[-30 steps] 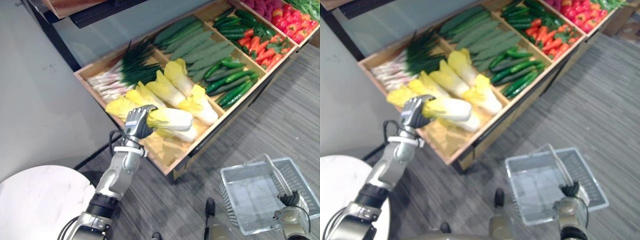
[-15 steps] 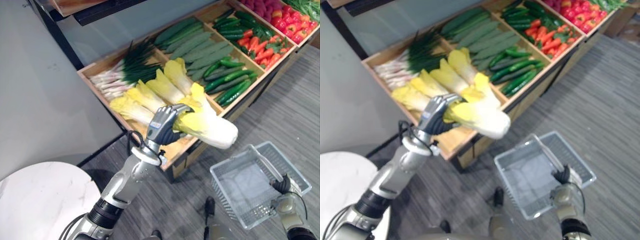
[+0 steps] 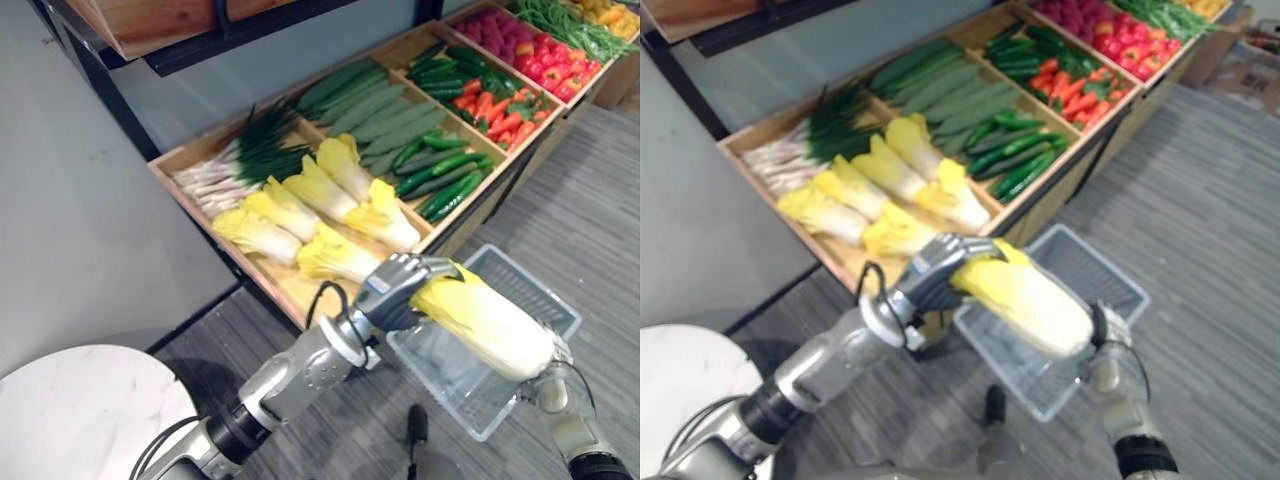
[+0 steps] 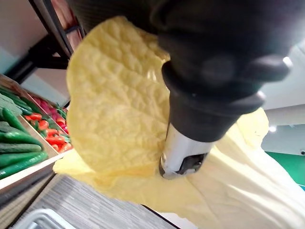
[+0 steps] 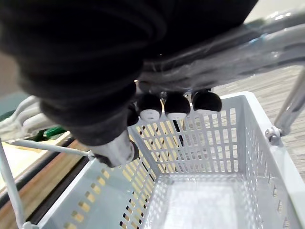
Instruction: Pick vegetable in the basket
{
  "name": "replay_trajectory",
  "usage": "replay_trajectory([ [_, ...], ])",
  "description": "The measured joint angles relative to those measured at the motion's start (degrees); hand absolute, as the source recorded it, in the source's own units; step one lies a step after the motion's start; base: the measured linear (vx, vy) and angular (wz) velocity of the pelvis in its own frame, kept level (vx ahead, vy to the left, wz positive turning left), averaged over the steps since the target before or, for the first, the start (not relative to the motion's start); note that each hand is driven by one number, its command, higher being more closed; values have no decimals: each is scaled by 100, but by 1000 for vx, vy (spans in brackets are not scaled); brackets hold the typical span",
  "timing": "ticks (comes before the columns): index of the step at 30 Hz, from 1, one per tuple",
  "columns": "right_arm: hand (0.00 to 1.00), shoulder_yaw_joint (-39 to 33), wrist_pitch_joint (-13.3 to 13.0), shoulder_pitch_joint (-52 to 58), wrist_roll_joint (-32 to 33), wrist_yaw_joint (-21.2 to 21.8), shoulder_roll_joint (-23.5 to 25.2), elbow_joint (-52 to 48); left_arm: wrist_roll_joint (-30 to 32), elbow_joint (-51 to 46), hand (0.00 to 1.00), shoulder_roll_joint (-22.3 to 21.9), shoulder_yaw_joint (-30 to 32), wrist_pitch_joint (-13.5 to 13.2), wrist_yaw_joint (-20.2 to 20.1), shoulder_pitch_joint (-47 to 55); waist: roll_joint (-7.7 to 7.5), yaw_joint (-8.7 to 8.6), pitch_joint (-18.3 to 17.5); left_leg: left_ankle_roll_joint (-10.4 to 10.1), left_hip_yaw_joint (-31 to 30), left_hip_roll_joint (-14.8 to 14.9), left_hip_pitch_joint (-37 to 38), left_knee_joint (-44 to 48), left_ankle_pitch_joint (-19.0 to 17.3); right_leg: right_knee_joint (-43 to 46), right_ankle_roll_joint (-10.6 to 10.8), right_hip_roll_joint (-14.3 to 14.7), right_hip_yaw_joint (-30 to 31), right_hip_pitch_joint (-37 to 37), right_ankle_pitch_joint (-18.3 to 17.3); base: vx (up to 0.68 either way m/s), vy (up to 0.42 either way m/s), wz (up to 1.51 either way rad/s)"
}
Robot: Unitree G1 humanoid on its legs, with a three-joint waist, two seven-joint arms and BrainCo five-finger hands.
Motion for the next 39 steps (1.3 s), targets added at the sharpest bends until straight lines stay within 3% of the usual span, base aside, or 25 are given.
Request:
replay_trajectory([
  [7,100,59,-61,123,17,200,-4,-596,60,721,100,-364,-645,0,-151,-193,-7,-30,-11,-2,64,-1,26,19,-13,0,-2,10,48,-16,-3,0,-3,-4],
  [14,100,168,-115,420,311,215,-6,-1518,474,1839,100,-683,-867,14,-303,-341,-40,-160,-27,-5,110,0,58,9,-26,0,1,21,84,-20,1,18,1,-2],
  [25,100,168,-234,738,525,341,-5,-2292,1199,3017,100,-702,-870,72,-311,-389,-142,-289,-24,1,199,0,127,-4,-63,0,1,43,193,-22,1,13,1,-5],
  [39,100,166,-304,1003,745,394,-11,-2665,1693,4119,100,-709,-459,427,-166,-606,-181,-311,-12,-11,313,28,146,-2,-92,0,-2,100,308,-84,1,8,-5,-4],
])
